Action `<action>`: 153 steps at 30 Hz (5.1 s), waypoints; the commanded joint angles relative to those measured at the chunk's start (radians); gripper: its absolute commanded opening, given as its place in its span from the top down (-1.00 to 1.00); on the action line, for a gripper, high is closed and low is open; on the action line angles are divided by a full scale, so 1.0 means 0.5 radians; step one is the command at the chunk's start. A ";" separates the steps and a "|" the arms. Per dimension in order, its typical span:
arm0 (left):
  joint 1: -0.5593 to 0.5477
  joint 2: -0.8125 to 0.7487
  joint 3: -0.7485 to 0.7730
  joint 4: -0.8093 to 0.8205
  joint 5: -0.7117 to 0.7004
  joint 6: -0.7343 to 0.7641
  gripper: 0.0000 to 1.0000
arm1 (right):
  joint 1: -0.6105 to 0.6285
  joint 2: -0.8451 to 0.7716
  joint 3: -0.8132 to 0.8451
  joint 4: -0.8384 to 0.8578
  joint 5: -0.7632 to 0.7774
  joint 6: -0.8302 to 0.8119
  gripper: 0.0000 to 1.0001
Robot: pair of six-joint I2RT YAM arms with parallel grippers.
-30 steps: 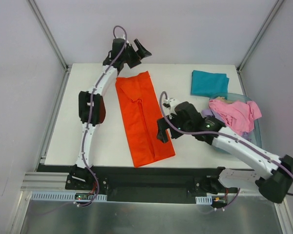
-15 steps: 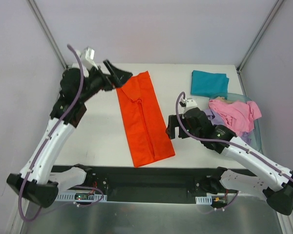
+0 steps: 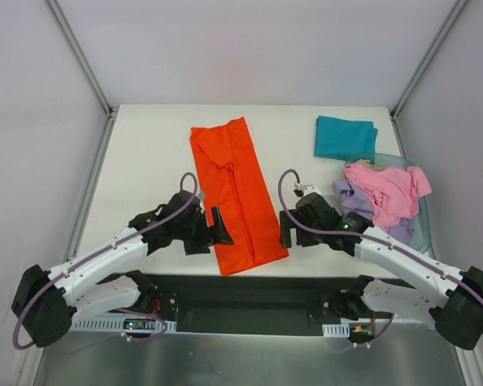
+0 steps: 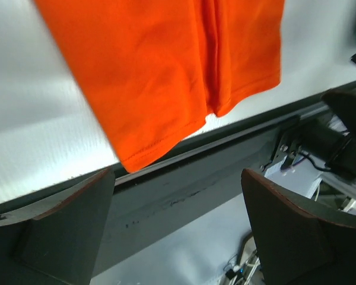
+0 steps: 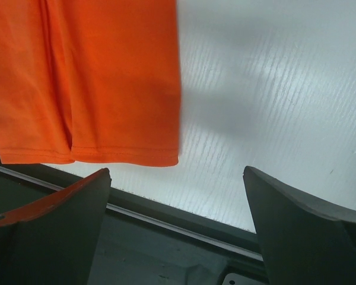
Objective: Fold and stack the t-shirts
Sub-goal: Grab the bottom of the folded rectangular tshirt with both arms, then fold the folded rectangular tshirt in 1/3 of the way
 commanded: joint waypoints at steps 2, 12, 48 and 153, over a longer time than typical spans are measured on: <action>-0.251 0.279 0.038 -0.002 0.026 -0.177 -0.63 | -0.048 0.070 0.017 -0.049 -0.049 0.145 -0.98; -0.315 0.776 0.094 -0.002 0.149 -0.168 0.23 | -0.192 0.224 -0.004 -0.021 -0.362 0.112 -0.90; -0.340 0.908 0.152 -0.094 0.167 -0.180 1.00 | -0.268 0.736 -0.007 0.191 -0.626 -0.069 0.58; 0.921 1.509 1.244 -0.098 -0.204 0.836 -0.52 | -0.618 1.978 1.812 0.114 -0.642 -0.520 -0.86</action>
